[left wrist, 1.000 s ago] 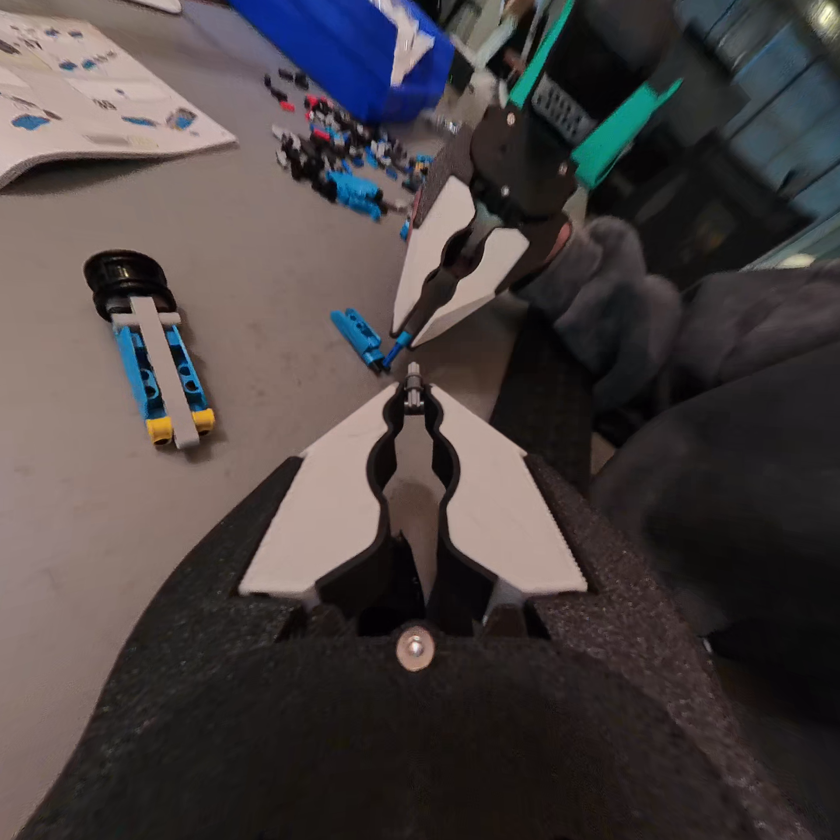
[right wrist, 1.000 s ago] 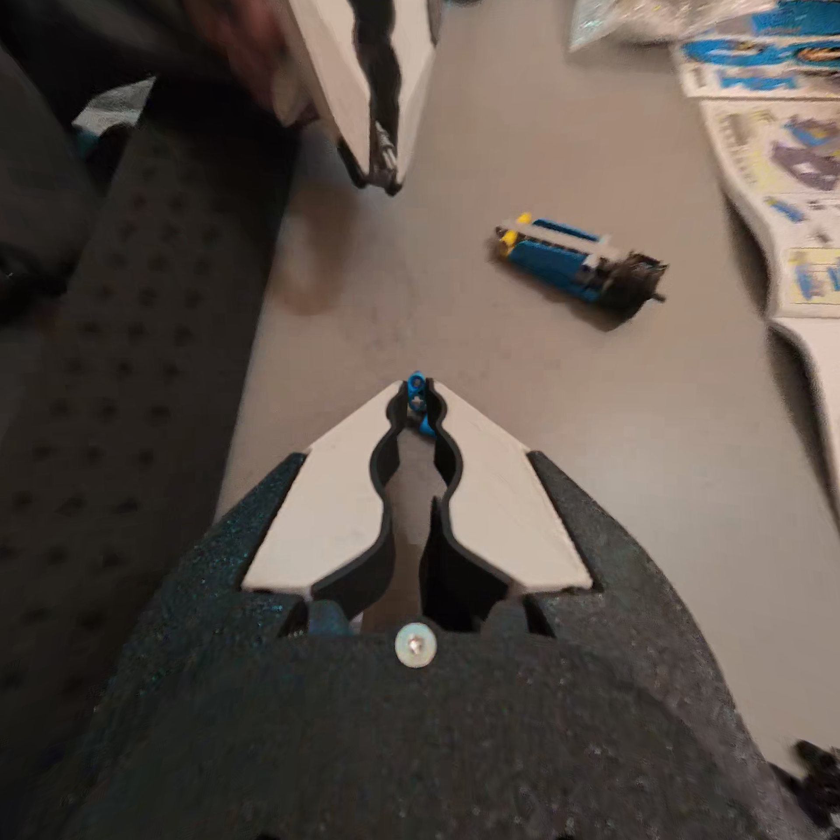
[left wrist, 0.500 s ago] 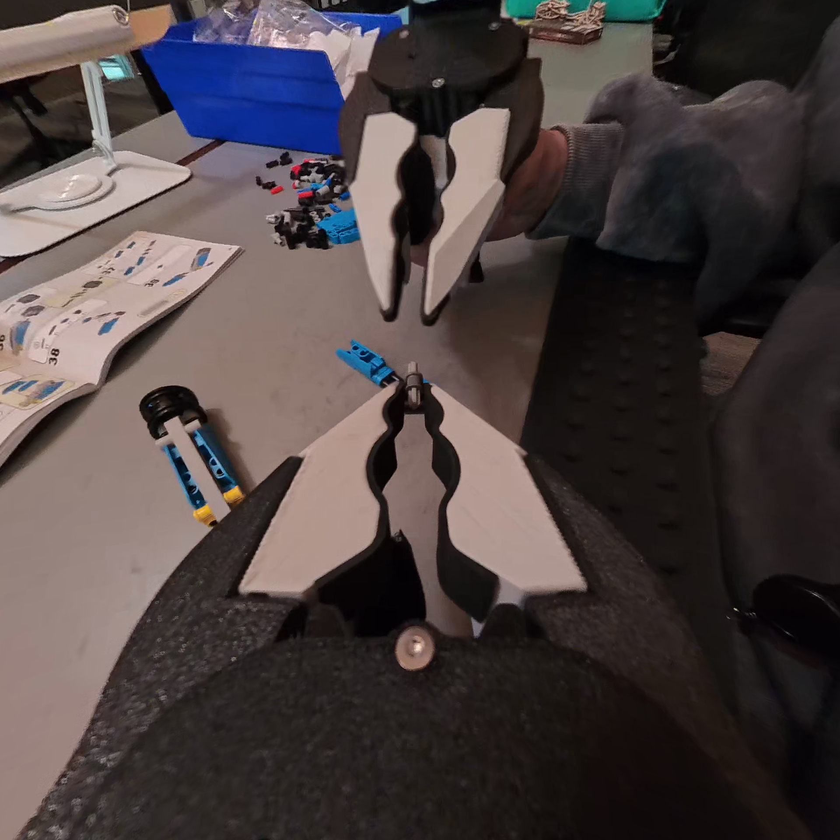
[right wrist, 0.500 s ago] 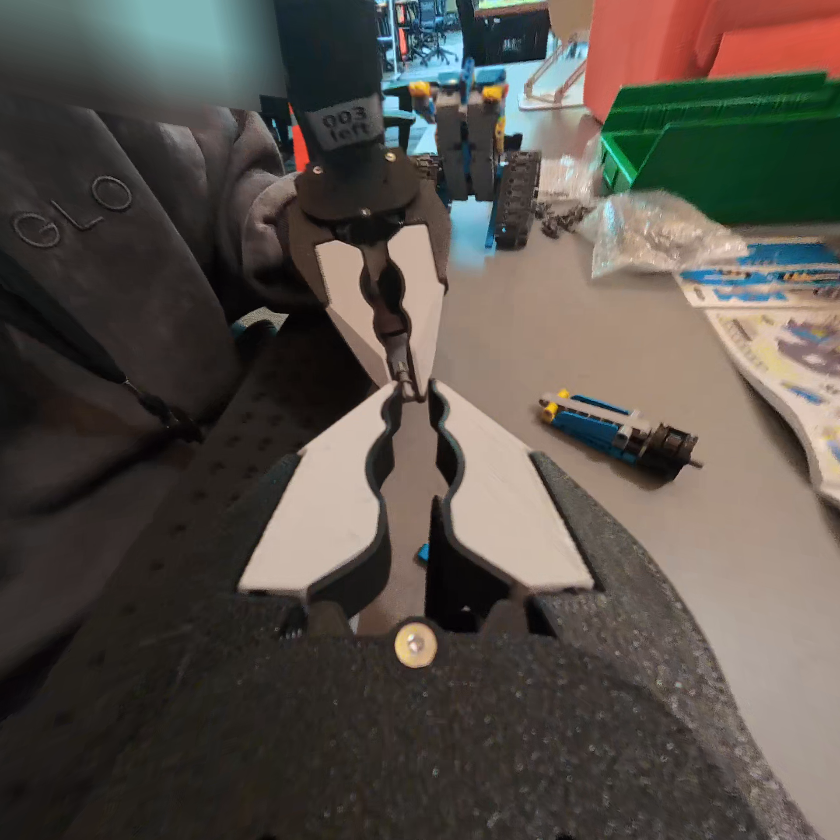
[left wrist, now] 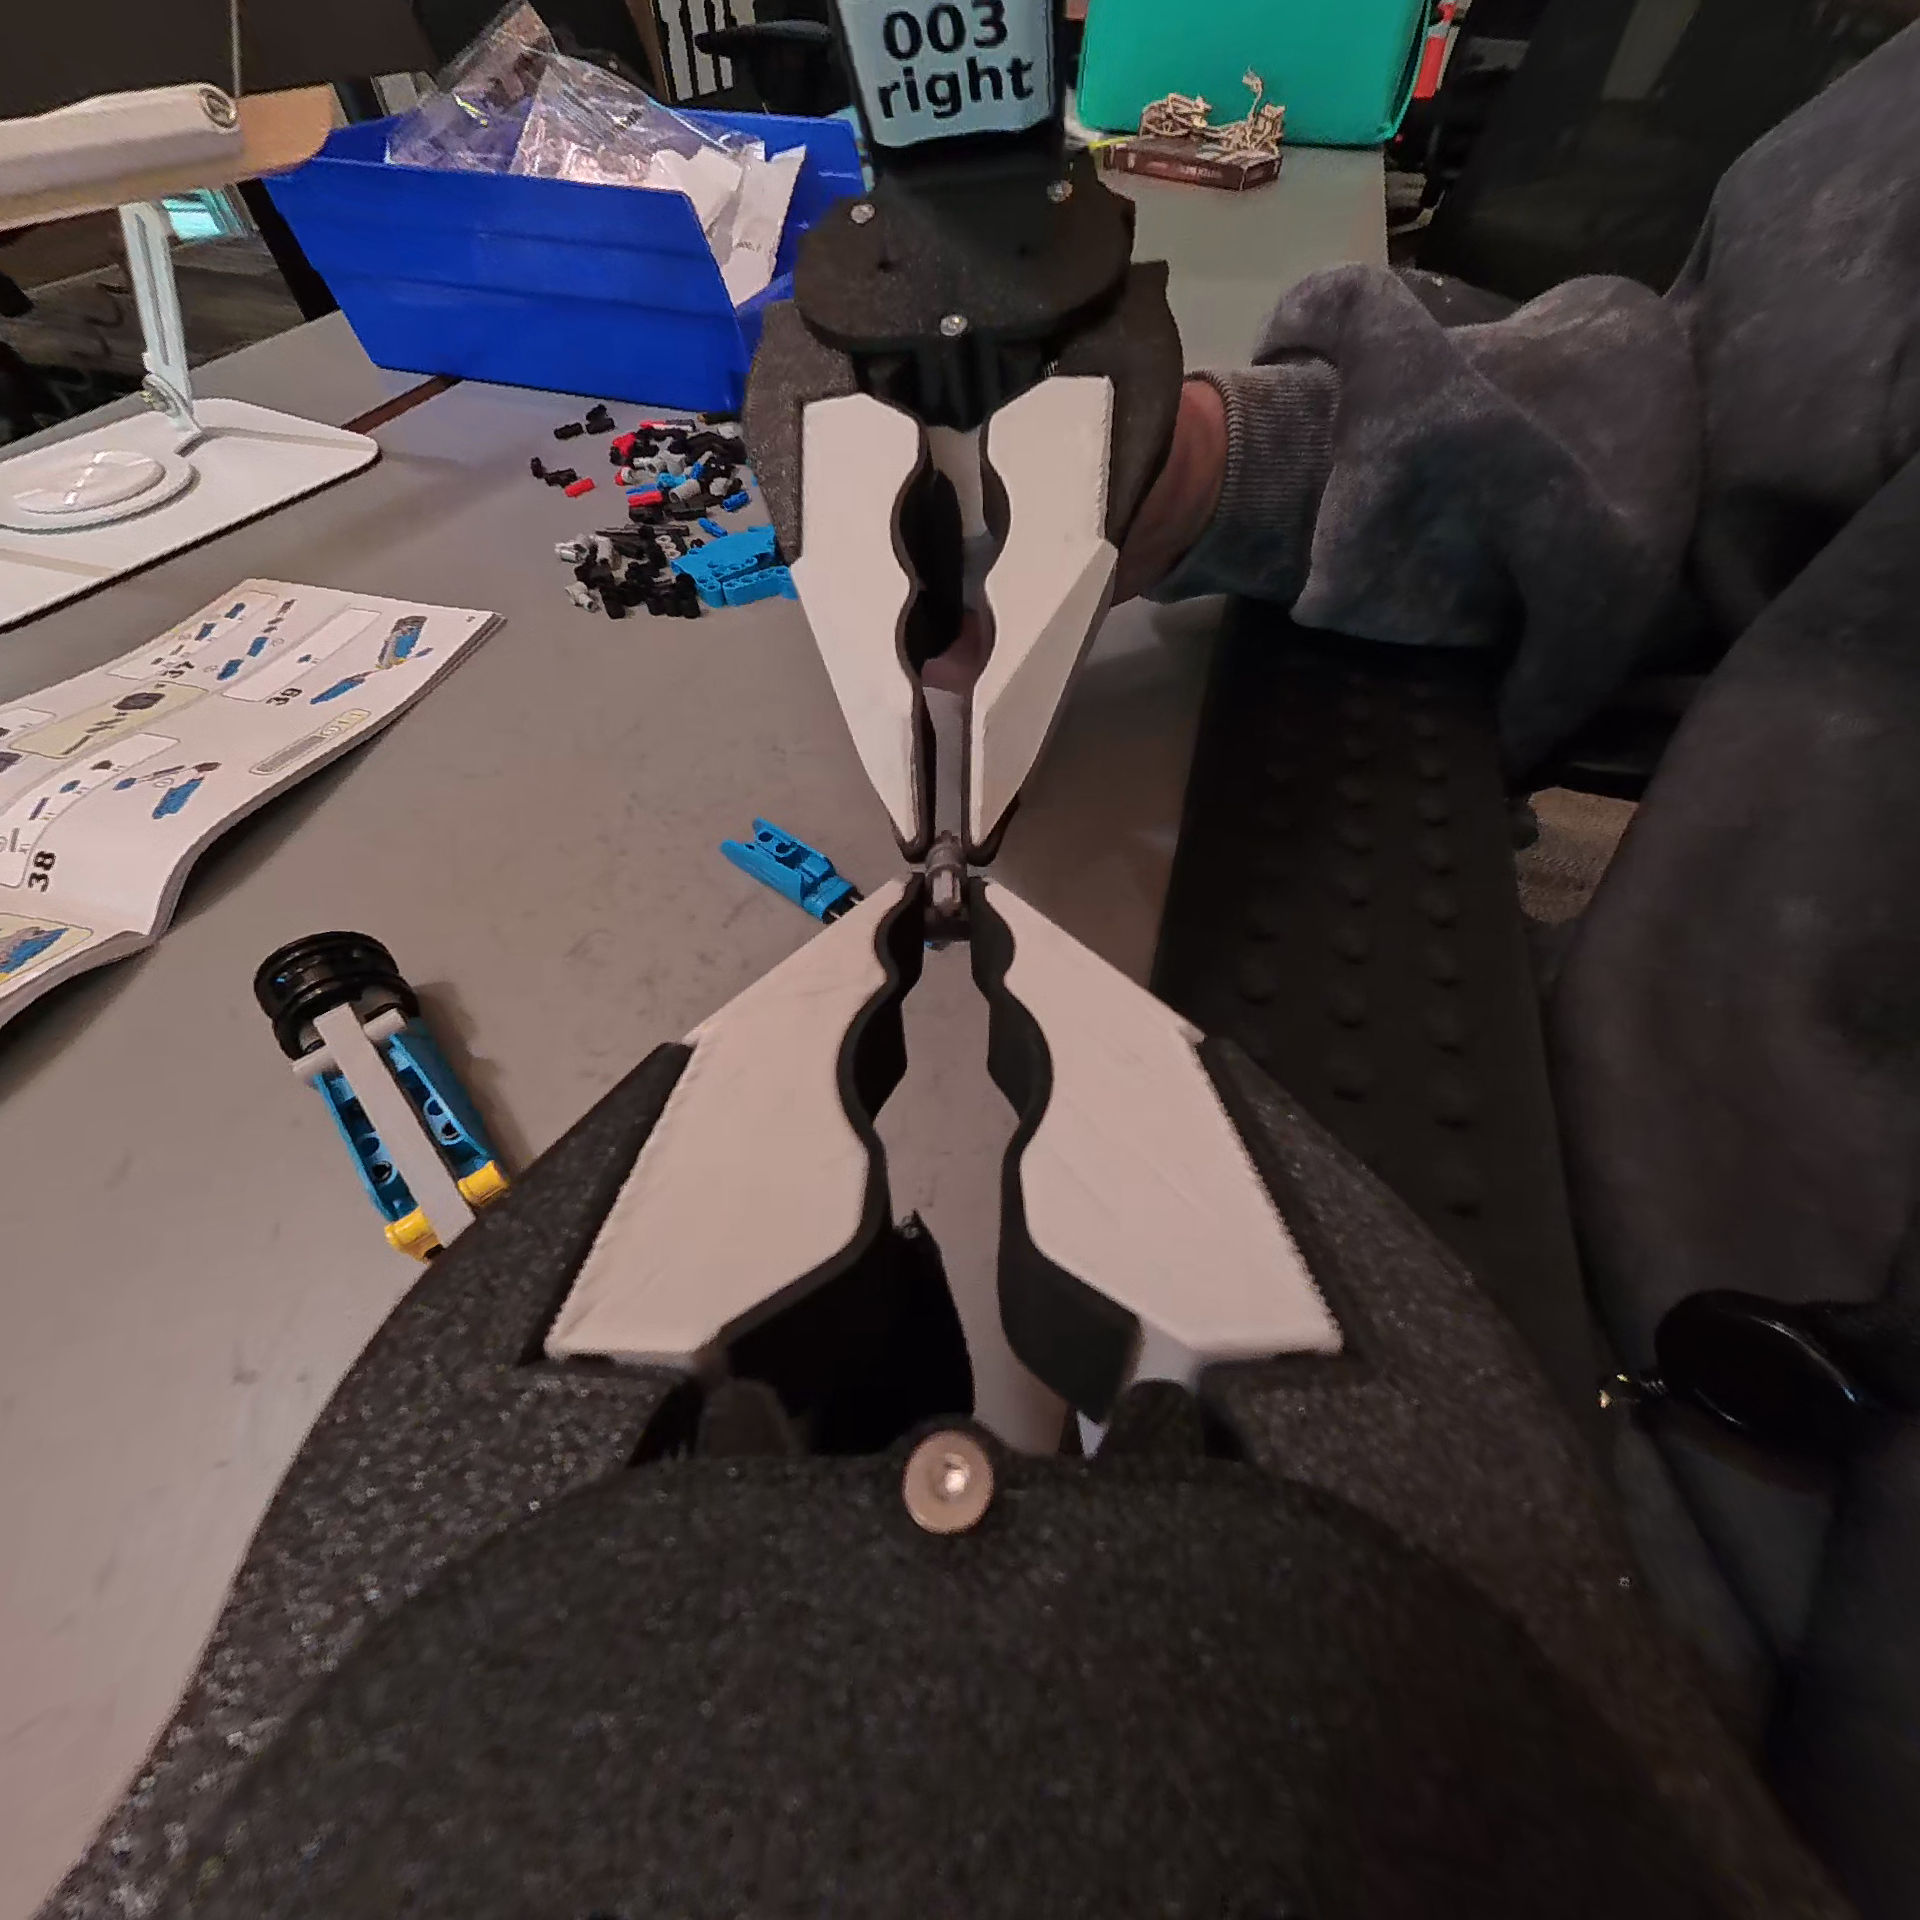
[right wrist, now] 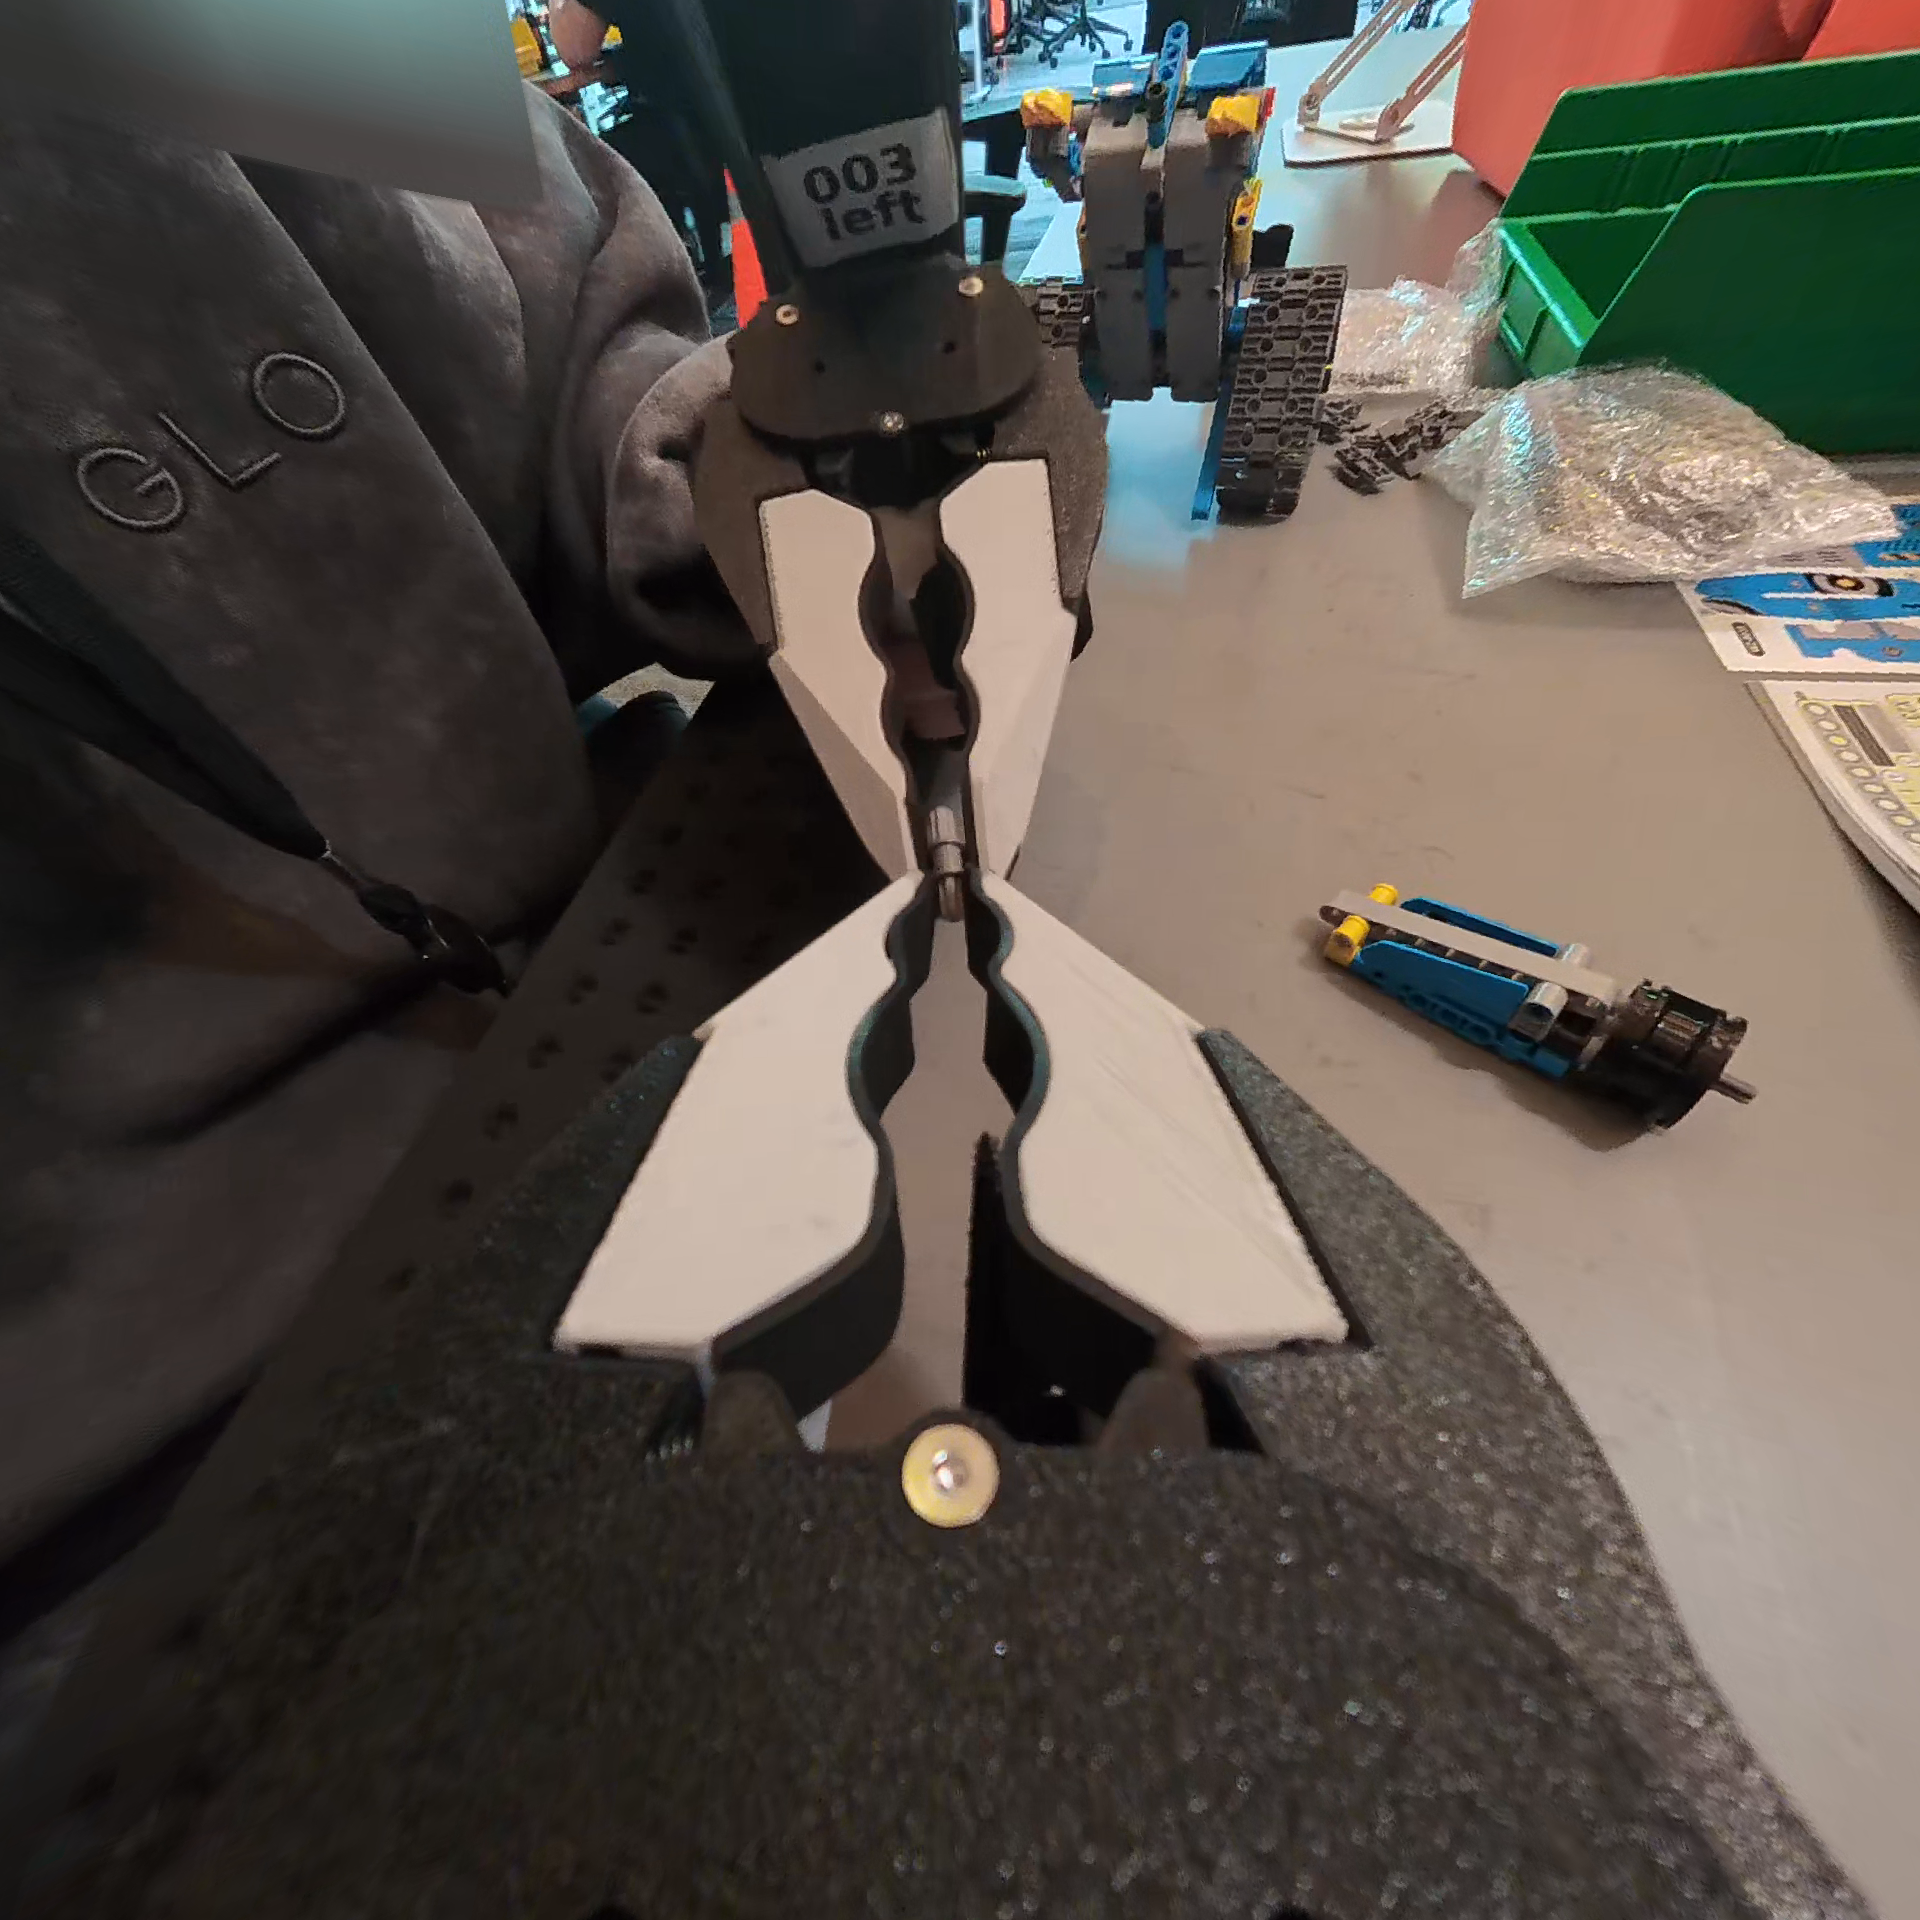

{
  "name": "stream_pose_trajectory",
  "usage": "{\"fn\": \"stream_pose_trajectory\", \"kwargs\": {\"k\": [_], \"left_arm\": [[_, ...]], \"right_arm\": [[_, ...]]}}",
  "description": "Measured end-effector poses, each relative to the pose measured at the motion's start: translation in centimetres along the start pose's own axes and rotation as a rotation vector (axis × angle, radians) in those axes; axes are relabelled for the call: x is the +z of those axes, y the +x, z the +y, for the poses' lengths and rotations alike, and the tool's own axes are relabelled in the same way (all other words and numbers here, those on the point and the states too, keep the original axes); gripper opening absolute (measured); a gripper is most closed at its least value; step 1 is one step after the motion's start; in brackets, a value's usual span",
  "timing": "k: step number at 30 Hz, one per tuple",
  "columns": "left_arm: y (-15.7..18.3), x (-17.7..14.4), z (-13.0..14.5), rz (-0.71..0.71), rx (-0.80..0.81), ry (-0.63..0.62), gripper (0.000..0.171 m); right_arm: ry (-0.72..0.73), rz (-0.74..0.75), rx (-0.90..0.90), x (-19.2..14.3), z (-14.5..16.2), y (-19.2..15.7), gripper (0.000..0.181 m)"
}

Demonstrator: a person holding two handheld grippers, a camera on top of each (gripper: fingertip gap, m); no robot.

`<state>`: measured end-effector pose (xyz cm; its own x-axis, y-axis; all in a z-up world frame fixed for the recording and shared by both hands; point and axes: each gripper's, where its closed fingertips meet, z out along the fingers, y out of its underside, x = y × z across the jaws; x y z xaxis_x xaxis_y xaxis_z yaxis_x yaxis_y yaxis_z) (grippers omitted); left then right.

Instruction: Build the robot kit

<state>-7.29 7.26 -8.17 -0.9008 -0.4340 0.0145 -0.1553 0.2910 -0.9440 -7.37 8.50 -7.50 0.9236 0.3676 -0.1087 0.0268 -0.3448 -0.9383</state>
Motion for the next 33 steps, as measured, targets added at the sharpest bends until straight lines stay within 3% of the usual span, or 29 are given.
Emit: {"fn": "stream_pose_trajectory", "kwargs": {"k": [11, 14, 29, 33], "left_arm": [[0.1, -0.7, -1.1, 0.04, -0.036, 0.084, 0.015], [0.2, -1.0, -1.3, 0.057, -0.048, 0.103, 0.007], [0.1, -1.1, -1.3, 0.058, -0.069, 0.102, 0.006], [-0.6, -1.2, -1.0, 0.029, -0.092, 0.085, 0.006]], "right_arm": [[-0.009, -0.005, 0.047, -0.2, 0.1, 0.3, 0.004], [-0.002, -0.03, 0.047, 0.0, 0.1, -0.2, 0.004], [0.04, -0.021, 0.041, 0.0, -0.7, -0.2, 0.004], [-0.151, 0.202, 0.087, -2.7, 2.0, 2.5, 0.027]]}}
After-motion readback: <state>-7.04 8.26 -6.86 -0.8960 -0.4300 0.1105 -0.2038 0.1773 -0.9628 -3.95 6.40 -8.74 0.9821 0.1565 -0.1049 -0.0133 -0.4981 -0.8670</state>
